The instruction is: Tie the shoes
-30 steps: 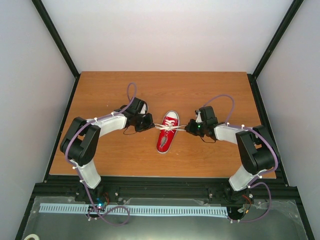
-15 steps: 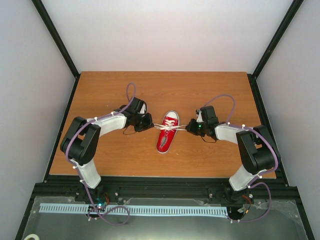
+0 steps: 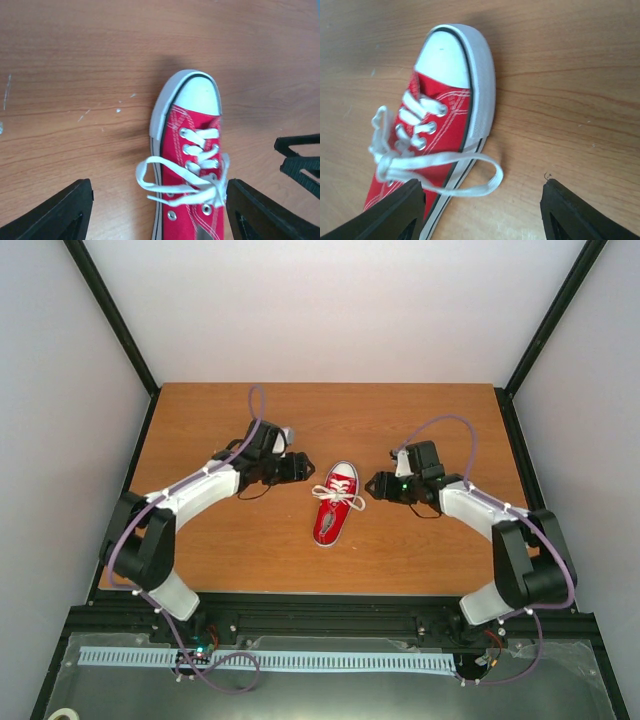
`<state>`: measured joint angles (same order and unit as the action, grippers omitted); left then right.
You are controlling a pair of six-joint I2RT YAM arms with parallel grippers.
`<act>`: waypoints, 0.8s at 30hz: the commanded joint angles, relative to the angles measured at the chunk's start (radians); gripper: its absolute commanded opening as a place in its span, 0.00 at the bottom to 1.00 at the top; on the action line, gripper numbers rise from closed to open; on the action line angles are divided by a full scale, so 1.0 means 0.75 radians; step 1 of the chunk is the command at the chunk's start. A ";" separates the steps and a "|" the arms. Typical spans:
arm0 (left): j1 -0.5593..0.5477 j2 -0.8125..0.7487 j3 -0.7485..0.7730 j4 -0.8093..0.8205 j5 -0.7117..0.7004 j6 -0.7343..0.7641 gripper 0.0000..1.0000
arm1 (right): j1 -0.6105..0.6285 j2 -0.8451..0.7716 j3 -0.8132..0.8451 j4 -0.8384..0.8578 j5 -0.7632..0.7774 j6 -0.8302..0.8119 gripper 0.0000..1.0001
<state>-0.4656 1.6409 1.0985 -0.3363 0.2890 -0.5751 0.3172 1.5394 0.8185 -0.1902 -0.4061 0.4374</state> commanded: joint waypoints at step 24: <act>-0.005 -0.052 -0.161 0.228 0.271 0.302 0.49 | 0.358 0.079 0.233 -0.174 0.087 -0.316 0.25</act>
<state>-0.4660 1.5887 0.9688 -0.1978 0.4873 -0.3859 0.5781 1.5963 0.9859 -0.3180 -0.3634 0.2237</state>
